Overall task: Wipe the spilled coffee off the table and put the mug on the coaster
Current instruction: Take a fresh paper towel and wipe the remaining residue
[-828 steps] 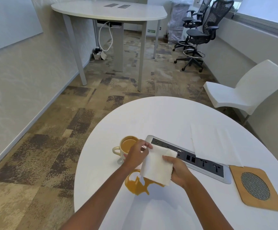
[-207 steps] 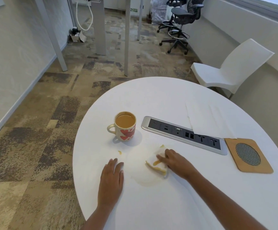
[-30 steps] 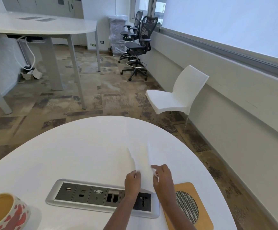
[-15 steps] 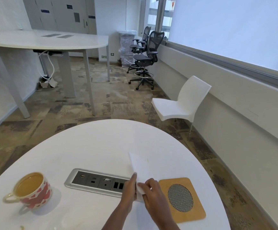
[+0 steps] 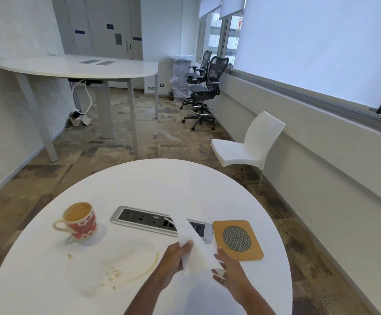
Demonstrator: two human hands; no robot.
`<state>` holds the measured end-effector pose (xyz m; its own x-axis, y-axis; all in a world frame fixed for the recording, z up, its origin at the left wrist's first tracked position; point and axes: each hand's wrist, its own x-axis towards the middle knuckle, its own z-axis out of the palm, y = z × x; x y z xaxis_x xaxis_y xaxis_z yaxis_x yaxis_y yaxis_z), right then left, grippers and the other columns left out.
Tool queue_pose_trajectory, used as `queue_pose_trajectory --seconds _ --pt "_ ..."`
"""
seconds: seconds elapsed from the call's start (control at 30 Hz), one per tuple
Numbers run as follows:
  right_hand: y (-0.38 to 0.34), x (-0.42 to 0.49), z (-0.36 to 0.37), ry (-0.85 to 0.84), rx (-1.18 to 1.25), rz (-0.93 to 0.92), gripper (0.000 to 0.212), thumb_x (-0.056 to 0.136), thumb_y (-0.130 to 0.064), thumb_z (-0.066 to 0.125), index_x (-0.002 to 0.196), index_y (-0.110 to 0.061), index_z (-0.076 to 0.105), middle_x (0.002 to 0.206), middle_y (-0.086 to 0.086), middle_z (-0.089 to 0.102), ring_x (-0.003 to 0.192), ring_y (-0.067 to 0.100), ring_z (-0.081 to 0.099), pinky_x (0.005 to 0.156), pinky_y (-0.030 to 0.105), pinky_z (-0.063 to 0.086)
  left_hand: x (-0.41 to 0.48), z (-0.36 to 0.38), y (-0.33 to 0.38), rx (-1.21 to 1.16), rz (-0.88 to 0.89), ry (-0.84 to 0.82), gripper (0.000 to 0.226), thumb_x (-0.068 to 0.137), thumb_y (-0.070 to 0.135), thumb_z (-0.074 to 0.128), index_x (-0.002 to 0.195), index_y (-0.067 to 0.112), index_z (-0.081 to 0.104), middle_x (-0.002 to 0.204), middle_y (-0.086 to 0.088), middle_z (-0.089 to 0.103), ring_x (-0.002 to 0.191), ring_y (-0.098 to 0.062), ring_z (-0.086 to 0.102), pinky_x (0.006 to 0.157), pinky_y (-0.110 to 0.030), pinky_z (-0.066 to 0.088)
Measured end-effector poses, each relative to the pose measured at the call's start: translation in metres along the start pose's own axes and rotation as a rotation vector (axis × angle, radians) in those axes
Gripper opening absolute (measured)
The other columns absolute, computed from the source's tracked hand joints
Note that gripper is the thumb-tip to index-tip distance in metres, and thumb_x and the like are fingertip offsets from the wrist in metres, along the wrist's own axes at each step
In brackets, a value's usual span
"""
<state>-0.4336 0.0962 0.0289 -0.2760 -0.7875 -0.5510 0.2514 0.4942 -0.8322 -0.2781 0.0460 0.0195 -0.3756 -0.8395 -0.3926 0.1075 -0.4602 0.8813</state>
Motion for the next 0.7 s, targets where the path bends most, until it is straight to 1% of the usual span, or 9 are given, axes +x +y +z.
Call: queue_pose_trajectory --seconds 0.07,0.13,0.17,0.23,0.3,0.4,0.53,0.6,0.7 --pt "0.006 -0.014 -0.006 -0.124 0.135 0.188 0.04 0.09 -0.039 0.055 0.078 -0.003 0.065 0.072 0.012 0.067 0.071 0.026 0.061 0.056 0.029 0.055 -0.018 -0.002 -0.006 0.017 -0.003 -0.028 0.021 0.093 0.024 0.052 0.102 0.011 0.065 0.095 -0.003 0.074 0.091 -0.021 0.068 0.071 -0.029 0.057" --pt "0.013 -0.023 -0.008 -0.214 0.159 0.216 0.047 0.09 -0.041 0.053 0.078 0.001 0.07 0.065 0.012 0.071 0.066 0.025 0.064 0.054 0.028 0.056 -0.036 -0.006 -0.012 0.031 -0.016 -0.057 0.022 0.093 0.025 0.052 0.103 0.011 0.066 0.098 -0.003 0.074 0.092 -0.019 0.069 0.071 -0.028 0.057" --pt "0.015 -0.028 -0.006 -0.258 0.143 0.218 0.045 0.091 -0.04 0.053 0.084 0.001 0.071 0.068 0.013 0.072 0.067 0.025 0.066 0.054 0.029 0.056 -0.045 -0.009 -0.016 0.033 -0.026 -0.068 0.022 0.093 0.025 0.052 0.103 0.011 0.067 0.098 -0.002 0.075 0.091 -0.018 0.069 0.071 -0.027 0.056" --pt "0.019 -0.037 -0.001 -0.323 0.108 0.194 0.034 0.092 -0.029 0.054 0.101 0.001 0.067 0.084 0.018 0.072 0.076 0.029 0.067 0.064 0.035 0.056 -0.061 -0.015 -0.022 0.034 -0.038 -0.073 0.021 0.092 0.023 0.053 0.102 0.011 0.068 0.095 -0.001 0.075 0.088 -0.016 0.07 0.072 -0.026 0.056" --pt "0.025 -0.041 0.004 -0.34 0.093 0.125 0.024 0.092 -0.015 0.053 0.106 0.003 0.063 0.094 0.019 0.07 0.083 0.031 0.066 0.071 0.038 0.056 -0.076 -0.021 -0.028 0.044 -0.042 -0.045 0.018 0.092 0.022 0.055 0.099 0.012 0.068 0.09 0.002 0.076 0.083 -0.012 0.071 0.069 -0.024 0.056" --pt "0.028 -0.049 0.013 -0.337 0.067 0.019 0.016 0.092 -0.001 0.05 0.099 -0.002 0.064 0.086 0.011 0.073 0.075 0.023 0.068 0.059 0.029 0.06 -0.092 -0.032 -0.033 0.075 -0.042 0.03 0.019 0.092 0.025 0.056 0.101 0.012 0.066 0.093 -0.001 0.073 0.084 -0.015 0.068 0.073 -0.025 0.055" --pt "0.027 -0.055 0.027 -0.345 -0.035 -0.003 0.018 0.091 0.002 0.049 0.103 -0.005 0.061 0.093 0.012 0.07 0.078 0.023 0.067 0.059 0.024 0.058 -0.104 -0.049 -0.03 0.1 0.014 0.11 0.02 0.093 0.026 0.054 0.104 0.013 0.064 0.088 -0.001 0.07 0.078 -0.015 0.063 0.075 -0.027 0.051" --pt "0.025 -0.057 0.036 -0.373 -0.082 -0.003 0.017 0.091 0.002 0.05 0.103 -0.004 0.06 0.091 0.011 0.07 0.075 0.022 0.067 0.059 0.024 0.057 -0.105 -0.057 -0.026 0.095 0.057 0.14 0.018 0.092 0.02 0.056 0.109 0.014 0.061 0.101 -0.004 0.07 0.088 -0.018 0.065 0.079 -0.029 0.052" --pt "0.021 -0.056 0.052 -0.411 -0.143 -0.02 0.014 0.091 -0.004 0.054 0.102 -0.007 0.061 0.089 0.008 0.071 0.07 0.019 0.067 0.061 0.023 0.056 -0.105 -0.069 -0.018 0.09 0.081 0.172 0.028 0.088 0.012 0.062 0.115 0.014 0.055 0.114 -0.008 0.066 0.101 -0.025 0.063 0.081 -0.032 0.052"
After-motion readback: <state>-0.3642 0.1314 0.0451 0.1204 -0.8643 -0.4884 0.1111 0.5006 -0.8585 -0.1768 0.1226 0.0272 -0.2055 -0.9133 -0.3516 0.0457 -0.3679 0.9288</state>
